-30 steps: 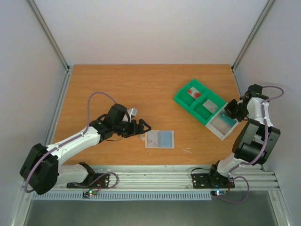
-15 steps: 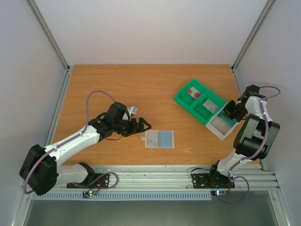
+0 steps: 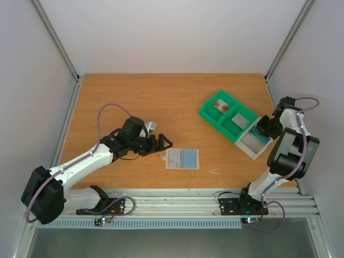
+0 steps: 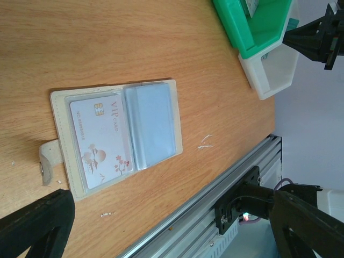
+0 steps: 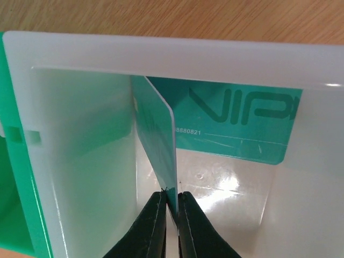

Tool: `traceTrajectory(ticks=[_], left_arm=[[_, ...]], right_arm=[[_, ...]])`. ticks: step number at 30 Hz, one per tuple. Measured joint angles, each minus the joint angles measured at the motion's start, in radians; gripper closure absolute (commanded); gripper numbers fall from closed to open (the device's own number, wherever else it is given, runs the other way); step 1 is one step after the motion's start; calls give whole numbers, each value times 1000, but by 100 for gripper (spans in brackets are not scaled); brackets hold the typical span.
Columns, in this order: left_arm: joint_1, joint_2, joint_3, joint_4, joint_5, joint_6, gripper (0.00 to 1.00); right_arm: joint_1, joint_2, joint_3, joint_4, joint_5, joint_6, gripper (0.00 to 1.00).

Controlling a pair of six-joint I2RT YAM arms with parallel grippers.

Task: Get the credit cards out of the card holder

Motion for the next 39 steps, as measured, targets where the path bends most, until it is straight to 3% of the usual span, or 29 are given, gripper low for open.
traceTrajectory(ticks=[19,31,39], left_arm=[[0,-72,-14,-38,-35,9,1],[0,-83,-31,-67,-79,30,1],[0,-22,-49,-63,-87,35,5]], right_arm=[[23,0,57,-65,145,28,74],[128,-2,142,-169,257,82,69],[228,-93,144,-210,198,95,68]])
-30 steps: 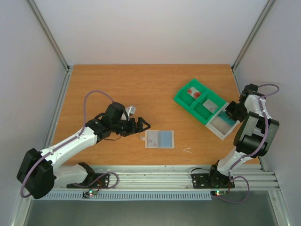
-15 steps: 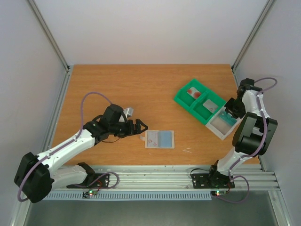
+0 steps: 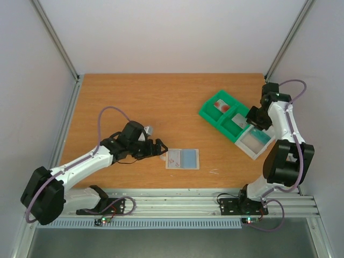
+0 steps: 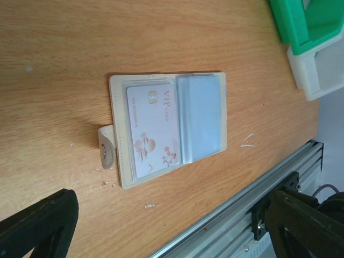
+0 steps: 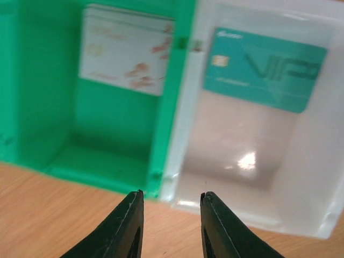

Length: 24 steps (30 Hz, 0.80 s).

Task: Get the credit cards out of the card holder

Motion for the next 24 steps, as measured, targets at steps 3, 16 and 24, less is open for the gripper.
traceTrajectory(ticks=[3,16,24], left_arm=[[0,31,-4,16,1,0,9],[0,208,-6,205,119,-31,42],[0,265,-23,312,155,-63,60]], right_arm=[[45,-58,0,0,-55,0,68],[266,-254,-183,80,-303,30,72],[444,-280,-353,190,-392,87,76]])
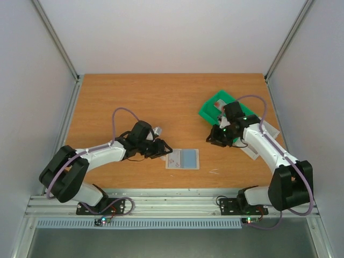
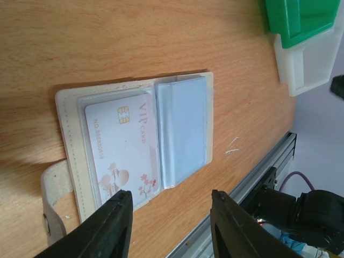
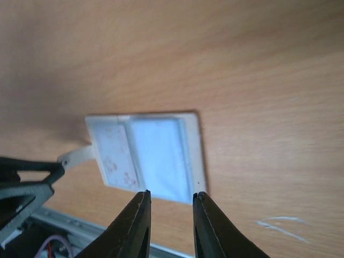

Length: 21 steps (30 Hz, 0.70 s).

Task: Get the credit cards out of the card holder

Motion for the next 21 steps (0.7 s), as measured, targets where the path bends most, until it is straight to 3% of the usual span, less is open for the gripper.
traceTrajectory(ticks=[10,13,21], left_arm=[[0,55,-33,51,-2,-13,76],[0,74,-44,63,-6,-19,83],[0,131,-58,105,-18,-34,87]], right_arm=[[282,100,-100,224,-35,123,80],[309,136,-154,328,-47,157,80],[377,191,-190,459,-50,192,80]])
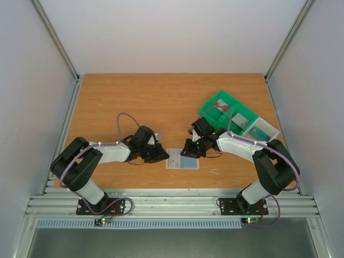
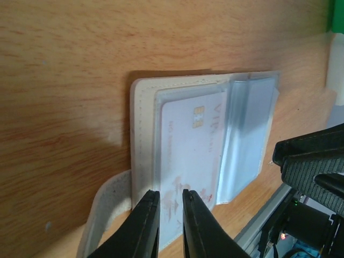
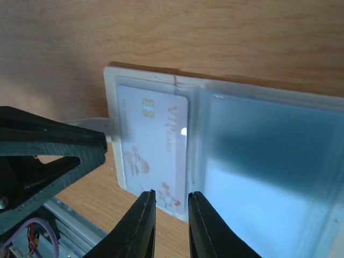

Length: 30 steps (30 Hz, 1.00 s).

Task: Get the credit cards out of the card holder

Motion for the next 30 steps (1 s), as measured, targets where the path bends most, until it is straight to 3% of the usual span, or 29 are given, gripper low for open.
traceTrajectory(ticks=[14,30], left_arm=[[0,46,-10,43,-1,-13,92],[6,61,-34,104,11,-26,99]], right_arm=[[13,132,-14,142,-13,6,81],[15,150,-36,211,-23,-12,85]])
